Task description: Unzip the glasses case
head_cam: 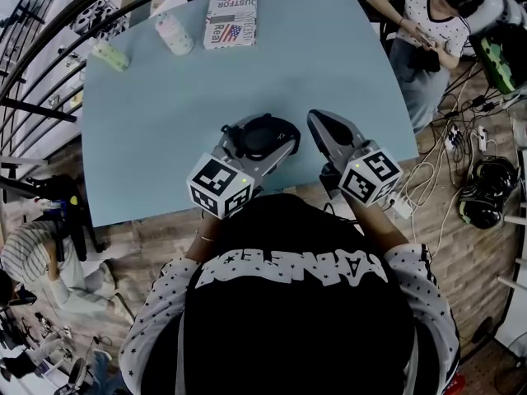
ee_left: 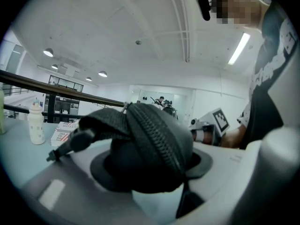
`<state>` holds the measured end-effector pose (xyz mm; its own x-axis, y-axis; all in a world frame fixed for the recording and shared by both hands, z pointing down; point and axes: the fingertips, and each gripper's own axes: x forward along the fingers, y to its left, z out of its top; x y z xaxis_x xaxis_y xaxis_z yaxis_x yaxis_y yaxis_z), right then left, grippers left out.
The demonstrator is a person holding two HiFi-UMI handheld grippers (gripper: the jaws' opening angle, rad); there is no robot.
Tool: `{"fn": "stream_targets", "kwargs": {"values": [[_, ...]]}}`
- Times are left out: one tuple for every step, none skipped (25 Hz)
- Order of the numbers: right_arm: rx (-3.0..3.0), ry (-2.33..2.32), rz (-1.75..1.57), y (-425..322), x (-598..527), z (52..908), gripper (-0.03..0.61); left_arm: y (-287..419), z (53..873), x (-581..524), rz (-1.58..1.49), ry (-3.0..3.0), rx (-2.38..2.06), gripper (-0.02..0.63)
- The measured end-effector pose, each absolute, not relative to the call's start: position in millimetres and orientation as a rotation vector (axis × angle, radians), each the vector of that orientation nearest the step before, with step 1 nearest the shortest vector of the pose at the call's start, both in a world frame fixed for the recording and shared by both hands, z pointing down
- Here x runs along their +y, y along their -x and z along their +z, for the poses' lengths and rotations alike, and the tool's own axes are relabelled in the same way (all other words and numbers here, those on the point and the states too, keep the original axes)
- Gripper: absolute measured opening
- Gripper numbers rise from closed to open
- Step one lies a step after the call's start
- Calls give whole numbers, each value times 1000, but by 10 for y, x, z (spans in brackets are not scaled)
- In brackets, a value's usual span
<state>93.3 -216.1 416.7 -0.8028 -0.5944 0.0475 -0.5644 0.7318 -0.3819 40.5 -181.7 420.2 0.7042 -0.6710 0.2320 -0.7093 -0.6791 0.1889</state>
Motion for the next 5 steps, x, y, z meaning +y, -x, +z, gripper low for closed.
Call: {"fn": "stream_targets", "kwargs": {"values": [[2852, 953, -589, -931, -2162, 4159, 3, -406, 4191, -1820, 207, -2648, -1097, 0], [2853, 952, -587, -929, -2163, 4153, 3, -407, 4179, -1824, 205, -2647, -1098, 0], [2854, 951, -587, -928, -2164, 4148, 3, -408, 4169, -1827, 202, -2649, -1099, 0], [2855, 949, -587, -927, -2165, 4145, 3, -409, 4160, -1830, 200, -2650, -1100, 0], [2856, 948, -586, -926, -2166, 4142, 3, -411, 4151, -1832, 198, -2652, -1101, 0]]}}
